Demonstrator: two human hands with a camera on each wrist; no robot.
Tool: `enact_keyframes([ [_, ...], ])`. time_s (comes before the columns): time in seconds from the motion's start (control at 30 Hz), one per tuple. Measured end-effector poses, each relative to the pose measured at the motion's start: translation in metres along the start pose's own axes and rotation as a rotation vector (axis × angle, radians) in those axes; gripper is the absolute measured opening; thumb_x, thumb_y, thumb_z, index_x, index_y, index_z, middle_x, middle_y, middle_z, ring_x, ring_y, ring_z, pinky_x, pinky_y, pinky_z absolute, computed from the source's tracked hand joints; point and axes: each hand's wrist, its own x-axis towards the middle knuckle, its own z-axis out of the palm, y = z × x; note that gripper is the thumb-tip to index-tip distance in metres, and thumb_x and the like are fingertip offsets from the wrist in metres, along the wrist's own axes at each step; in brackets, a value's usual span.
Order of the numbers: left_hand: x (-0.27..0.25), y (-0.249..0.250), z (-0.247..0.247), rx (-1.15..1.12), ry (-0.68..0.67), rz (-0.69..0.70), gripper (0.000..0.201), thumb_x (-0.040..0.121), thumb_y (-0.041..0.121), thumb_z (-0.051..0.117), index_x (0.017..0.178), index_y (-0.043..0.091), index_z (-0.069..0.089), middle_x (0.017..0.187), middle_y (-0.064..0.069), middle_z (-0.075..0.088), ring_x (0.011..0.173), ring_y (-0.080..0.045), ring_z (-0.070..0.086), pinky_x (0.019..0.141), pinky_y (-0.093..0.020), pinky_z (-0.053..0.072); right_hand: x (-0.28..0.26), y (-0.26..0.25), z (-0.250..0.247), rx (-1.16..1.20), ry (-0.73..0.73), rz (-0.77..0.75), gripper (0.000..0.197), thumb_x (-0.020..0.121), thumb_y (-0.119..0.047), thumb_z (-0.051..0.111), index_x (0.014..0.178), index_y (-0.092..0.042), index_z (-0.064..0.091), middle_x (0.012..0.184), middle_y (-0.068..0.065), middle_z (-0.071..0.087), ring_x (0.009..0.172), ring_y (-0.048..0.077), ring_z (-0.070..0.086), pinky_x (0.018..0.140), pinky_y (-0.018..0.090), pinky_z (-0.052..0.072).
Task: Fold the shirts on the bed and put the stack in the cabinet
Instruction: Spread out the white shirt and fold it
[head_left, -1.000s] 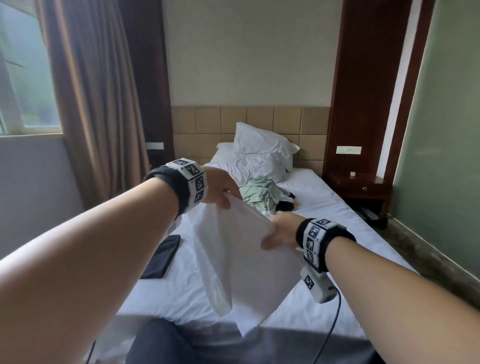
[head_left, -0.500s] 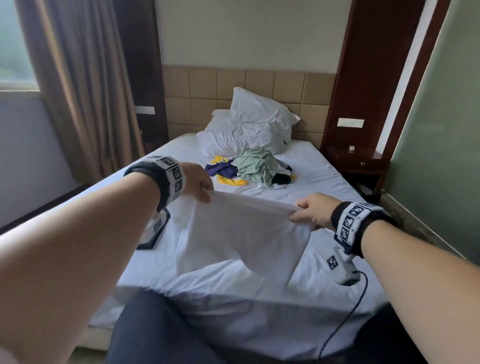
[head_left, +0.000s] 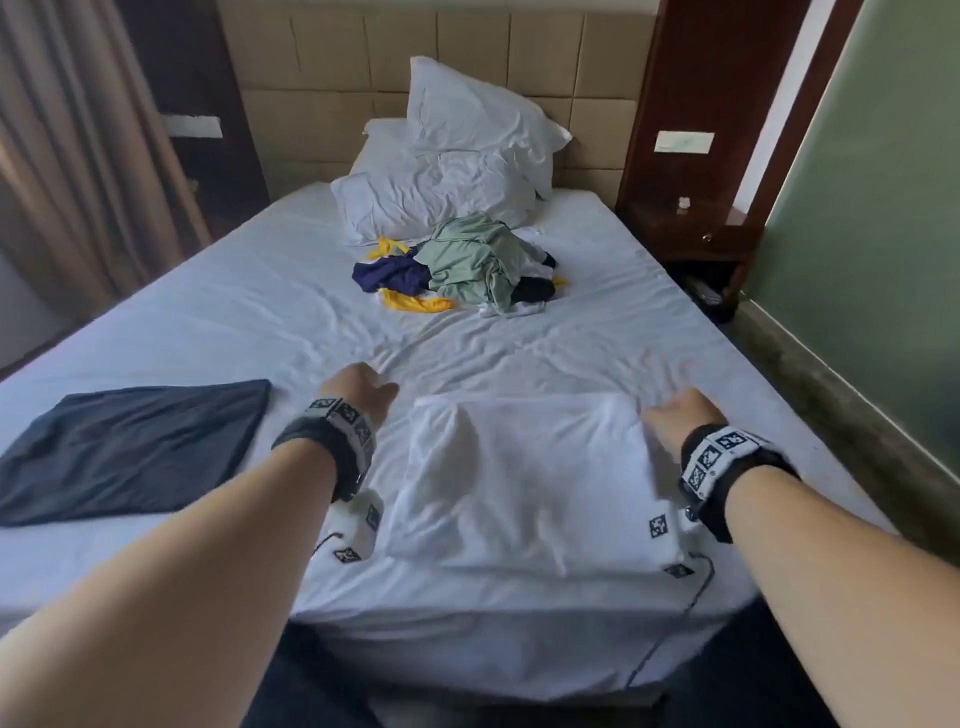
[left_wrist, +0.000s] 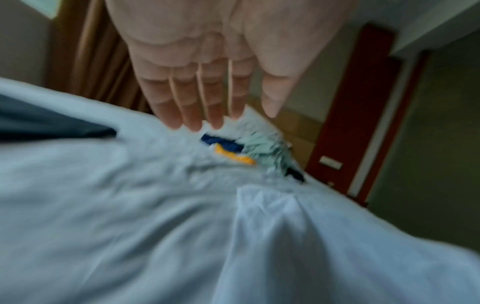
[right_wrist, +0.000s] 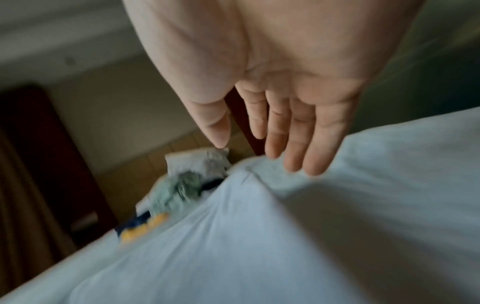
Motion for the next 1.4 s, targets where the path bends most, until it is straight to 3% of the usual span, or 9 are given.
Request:
enact_keyframes([
  [0.2,-0.011,-0.055,0.065,-0.292,-0.531,-0.514,0.054,0.088,0.051,0.073,0.099,-0.002,0.068,0.072,-0.015,0.071,0.058,-0.026,0.064,0.066,-0.032,0.053,-0.008,0.069,0.050,-0.308,-0.314,0.191,0.067,0.082,-0.059,0.068,0.116,-0.002,0.063,0.106,0.015,0.067,0.102,0.035,0.068,0.075,0.031,0.049],
  [0.33,-0.026,-0.052,0.072,-0.385,-0.800,-0.593,0.045,0.083,0.045,0.081,0.094,0.001,0.073,0.080,-0.013,0.074,0.070,-0.025,0.069,0.075,-0.034,0.054,-0.007,0.069,0.052,-0.210,-0.445,0.252,0.079,0.066,-0.057,0.080,0.120,-0.002,0.065,0.108,0.016,0.071,0.093,0.034,0.068,0.072,0.033,0.051],
  [0.53,-0.041,-0.051,0.082,-0.766,-0.618,-0.565,0.045,0.081,0.010,0.081,0.122,0.001,0.062,0.099,-0.021,0.075,0.084,-0.034,0.074,0.073,-0.044,0.062,-0.018,0.068,0.047,0.129,-0.453,0.325,0.045,0.085,-0.032,0.075,0.117,0.000,0.066,0.106,0.021,0.074,0.099,0.038,0.071,0.093,0.053,0.057],
  [0.7,-0.028,-0.037,0.040,-1.101,-0.476,-0.506,0.051,0.081,0.012,0.074,0.128,-0.003,0.057,0.101,-0.022,0.067,0.077,-0.035,0.067,0.064,-0.046,0.060,-0.029,0.003,0.018,0.429,-0.335,0.244,0.036,0.083,-0.034,0.079,0.101,-0.005,0.070,0.090,0.017,0.074,0.078,0.035,0.071,0.060,0.042,0.058],
  [0.8,-0.012,-0.036,-0.007,-1.372,-0.334,-0.443,0.053,0.084,0.005,0.070,0.132,-0.006,0.049,0.116,-0.028,0.058,0.089,-0.048,0.067,0.061,-0.056,0.061,-0.044,-0.060,0.008,0.594,-0.389,0.192,0.022,0.092,-0.025,0.072,0.083,-0.008,0.063,0.058,0.007,0.057,0.043,0.019,0.048,0.036,0.022,0.037],
  [0.9,0.006,-0.053,-0.055,-1.633,-0.188,-0.354,0.059,0.080,-0.002,0.073,0.133,-0.005,0.047,0.141,-0.039,0.042,0.117,-0.066,0.053,0.074,-0.059,0.061,-0.050,-0.119,0.013,0.790,-0.500,0.178,0.027,0.100,-0.023,0.059,0.074,-0.017,0.052,0.044,-0.003,0.043,0.034,0.009,0.035,0.033,0.016,0.025],
  [1.07,0.020,-0.095,-0.118,-1.668,-0.103,-0.319,0.039,0.088,0.003,0.069,0.121,-0.008,0.052,0.144,-0.033,0.046,0.124,-0.053,0.055,0.063,-0.044,0.063,-0.060,-0.196,0.059,0.893,-0.720,0.236,0.026,0.103,-0.019,0.047,0.078,-0.016,0.052,0.041,-0.007,0.036,0.029,0.004,0.032,0.029,0.015,0.026],
  [1.2,0.029,-0.135,-0.152,-1.666,-0.006,-0.339,0.044,0.094,0.008,0.061,0.132,-0.011,0.049,0.134,-0.034,0.053,0.092,-0.039,0.072,0.045,-0.030,0.057,-0.069,-0.242,0.107,0.952,-0.793,0.255,0.033,0.103,-0.019,0.049,0.070,-0.018,0.049,0.040,-0.008,0.036,0.030,0.003,0.032,0.030,0.014,0.026],
  [1.4,0.069,-0.171,-0.203,-1.660,0.111,-0.234,0.007,0.082,0.004,0.067,0.078,0.010,0.064,0.077,-0.003,0.065,0.056,-0.013,0.067,0.051,-0.020,0.053,-0.079,-0.315,0.168,0.982,-0.592,0.055,0.018,0.098,-0.009,0.058,0.081,-0.015,0.061,0.054,0.002,0.052,0.037,0.010,0.044,0.035,0.017,0.036],
])
